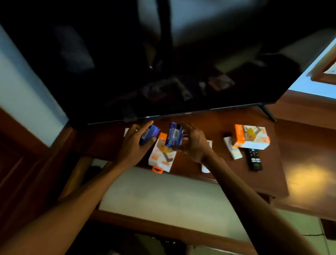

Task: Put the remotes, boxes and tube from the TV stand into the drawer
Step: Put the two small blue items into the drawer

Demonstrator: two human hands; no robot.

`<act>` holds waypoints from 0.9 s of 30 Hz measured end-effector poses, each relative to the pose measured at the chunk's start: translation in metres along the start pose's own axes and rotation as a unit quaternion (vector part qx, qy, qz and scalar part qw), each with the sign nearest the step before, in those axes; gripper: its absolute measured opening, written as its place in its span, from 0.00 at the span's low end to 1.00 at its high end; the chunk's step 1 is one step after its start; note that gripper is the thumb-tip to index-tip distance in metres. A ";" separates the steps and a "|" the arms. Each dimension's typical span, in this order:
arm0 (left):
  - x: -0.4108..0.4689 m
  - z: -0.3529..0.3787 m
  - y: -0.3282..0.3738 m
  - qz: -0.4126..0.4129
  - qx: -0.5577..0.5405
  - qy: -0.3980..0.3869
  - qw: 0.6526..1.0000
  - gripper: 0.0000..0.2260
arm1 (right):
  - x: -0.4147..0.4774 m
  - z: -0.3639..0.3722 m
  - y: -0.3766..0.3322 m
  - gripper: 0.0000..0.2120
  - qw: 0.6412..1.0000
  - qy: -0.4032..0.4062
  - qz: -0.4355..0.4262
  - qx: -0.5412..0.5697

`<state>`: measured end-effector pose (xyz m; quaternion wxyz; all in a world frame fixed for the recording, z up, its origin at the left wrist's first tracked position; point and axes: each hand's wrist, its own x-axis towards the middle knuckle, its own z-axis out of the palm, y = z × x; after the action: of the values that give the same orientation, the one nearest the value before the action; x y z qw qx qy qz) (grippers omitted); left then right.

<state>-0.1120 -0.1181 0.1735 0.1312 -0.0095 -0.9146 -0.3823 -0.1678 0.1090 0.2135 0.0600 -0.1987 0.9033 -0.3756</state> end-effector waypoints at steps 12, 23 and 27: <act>-0.143 -0.035 -0.105 -0.133 0.030 -0.098 0.986 0.25 | -0.073 0.140 -0.039 0.42 0.986 -0.162 0.028 -0.039; -0.139 0.017 -0.147 -0.249 0.085 -0.249 0.932 0.25 | -0.100 0.226 0.006 0.46 0.973 -0.187 0.132 -0.038; -0.143 0.028 -0.164 -0.278 0.102 -0.277 0.914 0.25 | -0.094 0.253 0.016 0.46 0.966 -0.199 0.159 -0.037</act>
<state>0.0001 -0.2025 0.0056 -0.2387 0.1526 -0.9140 -0.2903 -0.0220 -0.0085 0.0185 0.2900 -0.1255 0.9062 -0.2809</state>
